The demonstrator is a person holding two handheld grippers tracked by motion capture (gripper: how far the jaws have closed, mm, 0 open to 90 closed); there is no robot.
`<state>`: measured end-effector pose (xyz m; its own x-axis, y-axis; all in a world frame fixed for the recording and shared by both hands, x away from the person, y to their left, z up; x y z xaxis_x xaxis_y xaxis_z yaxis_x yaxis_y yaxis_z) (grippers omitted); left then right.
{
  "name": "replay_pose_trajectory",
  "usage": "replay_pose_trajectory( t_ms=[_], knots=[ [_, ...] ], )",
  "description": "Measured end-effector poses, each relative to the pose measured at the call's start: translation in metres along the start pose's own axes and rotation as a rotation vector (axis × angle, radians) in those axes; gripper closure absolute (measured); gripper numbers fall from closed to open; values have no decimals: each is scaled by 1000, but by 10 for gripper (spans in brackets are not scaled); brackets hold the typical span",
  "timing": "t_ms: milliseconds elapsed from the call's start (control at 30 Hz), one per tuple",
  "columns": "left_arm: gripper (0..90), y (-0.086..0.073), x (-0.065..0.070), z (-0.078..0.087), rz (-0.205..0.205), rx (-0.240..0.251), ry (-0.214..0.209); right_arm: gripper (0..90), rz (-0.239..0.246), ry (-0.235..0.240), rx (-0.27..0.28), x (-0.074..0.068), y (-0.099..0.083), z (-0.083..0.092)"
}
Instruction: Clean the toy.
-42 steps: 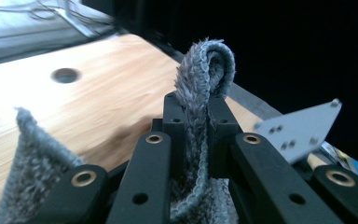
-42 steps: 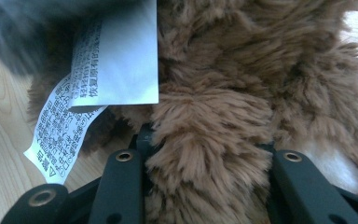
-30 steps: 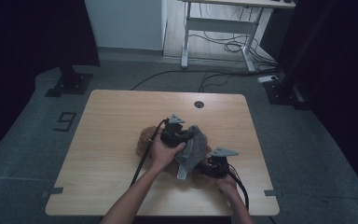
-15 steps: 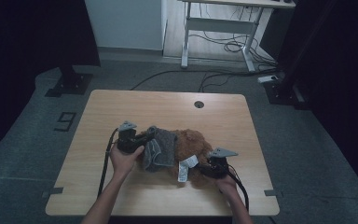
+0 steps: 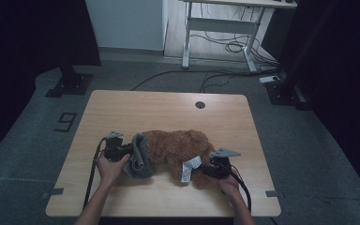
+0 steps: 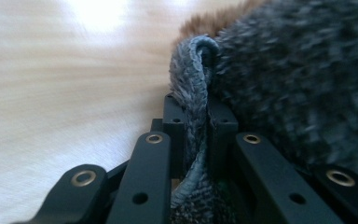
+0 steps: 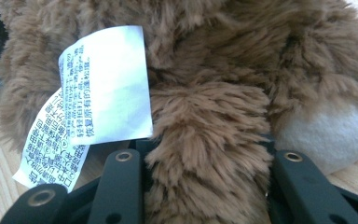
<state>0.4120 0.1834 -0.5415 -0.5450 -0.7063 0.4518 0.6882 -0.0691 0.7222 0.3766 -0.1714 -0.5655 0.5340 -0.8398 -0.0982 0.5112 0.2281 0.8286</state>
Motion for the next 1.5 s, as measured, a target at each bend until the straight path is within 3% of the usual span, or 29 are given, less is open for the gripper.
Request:
replay_pose_trajectory(
  t_ms=[100,167,267,367,467,633,700,800,833,900,933,967,1033,1100,1233,1333,1400,1500],
  knots=[
    [807,11,4,7,-18,12,0,600,-1,-5,0,1,0,0],
    [807,24,14,16,-36,47,-19,599,0,-7,-2,2,0,0],
    [808,47,40,28,-97,93,-69,600,8,-4,1,2,0,-1],
    [808,68,79,25,-168,110,-131,599,9,-3,6,2,1,-1],
    [808,83,121,6,-253,81,-179,599,11,-3,6,2,1,-1],
    [807,99,189,-43,-361,19,-259,599,19,-3,5,2,1,-1],
    [807,106,210,-62,-398,-1,-267,598,23,-2,5,2,1,-1],
    [804,109,226,-92,-389,-35,-280,597,23,-1,6,2,0,-1],
    [802,108,227,-102,-393,-61,-257,596,22,-1,5,2,0,-1],
    [802,102,216,-119,-437,-119,-141,596,22,0,4,2,0,-1],
    [802,99,207,-125,-437,-140,-103,596,25,-2,5,2,0,0],
    [802,97,195,-128,-391,-139,-105,597,24,-3,4,2,0,0],
    [802,98,170,-123,-253,-104,-164,597,25,-3,1,2,-1,-1],
    [803,100,147,-111,-171,-83,-163,597,20,-2,2,1,-1,-2],
    [803,95,109,-84,-105,-97,-128,597,14,0,0,2,-1,-2],
    [803,86,87,-62,-99,-96,-84,597,10,-1,-4,2,-1,-2],
    [803,80,77,-49,-83,-84,-93,597,10,0,-4,1,-1,-2],
    [803,73,71,-31,-109,-67,-74,597,21,-2,-6,-2,-2,-3]
  ],
)
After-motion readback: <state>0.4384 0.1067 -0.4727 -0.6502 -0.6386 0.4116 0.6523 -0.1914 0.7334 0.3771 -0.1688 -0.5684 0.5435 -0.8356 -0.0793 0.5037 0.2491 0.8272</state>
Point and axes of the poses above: each handheld gripper's, and its own axes: z roughly backward along the jaws, y roughly out of its top, x roughly to its right, the point moved 4 cm from there along -z, roughly forward along the jaws, and after that the axes turned 12 degrees about -y, right-handed, at the moved point
